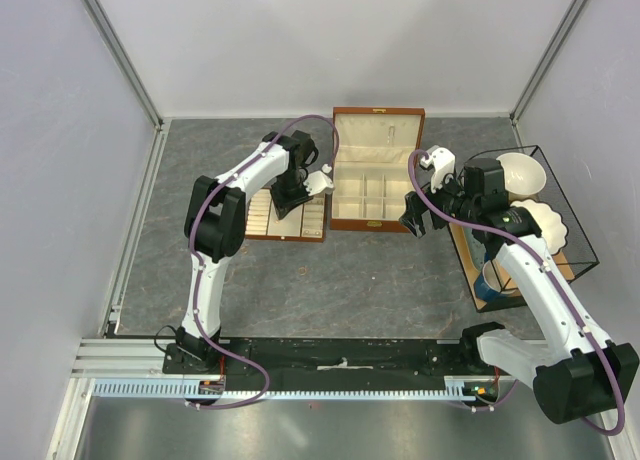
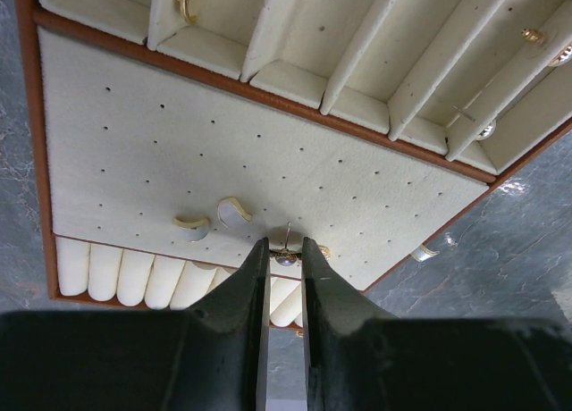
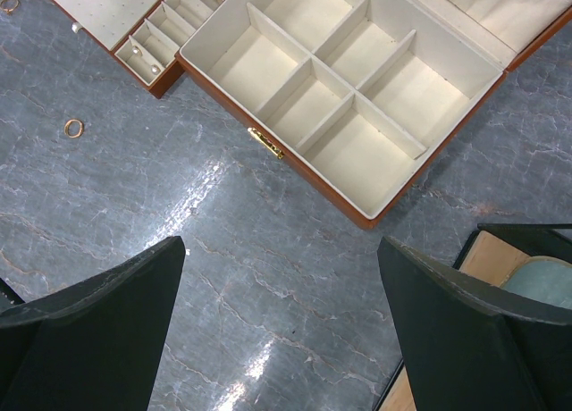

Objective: Organize the mixed jewelry
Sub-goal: Adjust the jewelry in the compartment layer.

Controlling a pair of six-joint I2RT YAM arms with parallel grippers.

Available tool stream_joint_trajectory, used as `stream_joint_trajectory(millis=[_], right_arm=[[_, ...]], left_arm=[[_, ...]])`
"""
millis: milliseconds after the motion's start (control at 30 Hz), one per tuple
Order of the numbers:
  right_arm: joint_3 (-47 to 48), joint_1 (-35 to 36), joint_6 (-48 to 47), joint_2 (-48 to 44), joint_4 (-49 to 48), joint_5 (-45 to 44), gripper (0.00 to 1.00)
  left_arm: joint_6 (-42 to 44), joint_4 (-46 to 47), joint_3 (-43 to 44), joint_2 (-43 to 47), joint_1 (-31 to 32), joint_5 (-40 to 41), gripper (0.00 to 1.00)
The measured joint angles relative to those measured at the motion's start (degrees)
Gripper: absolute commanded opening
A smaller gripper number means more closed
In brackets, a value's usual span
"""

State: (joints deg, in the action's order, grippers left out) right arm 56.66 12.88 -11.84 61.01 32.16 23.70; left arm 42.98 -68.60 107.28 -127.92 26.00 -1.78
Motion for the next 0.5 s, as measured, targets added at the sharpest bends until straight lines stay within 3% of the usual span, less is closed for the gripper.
stream_joint_trajectory(millis=[500], right_arm=[[0.00, 0.00, 0.00, 0.00, -0.02, -0.02, 0.98]], left_arm=[[0.00, -0.02, 0.00, 0.04, -0.04, -1.36, 0.06]])
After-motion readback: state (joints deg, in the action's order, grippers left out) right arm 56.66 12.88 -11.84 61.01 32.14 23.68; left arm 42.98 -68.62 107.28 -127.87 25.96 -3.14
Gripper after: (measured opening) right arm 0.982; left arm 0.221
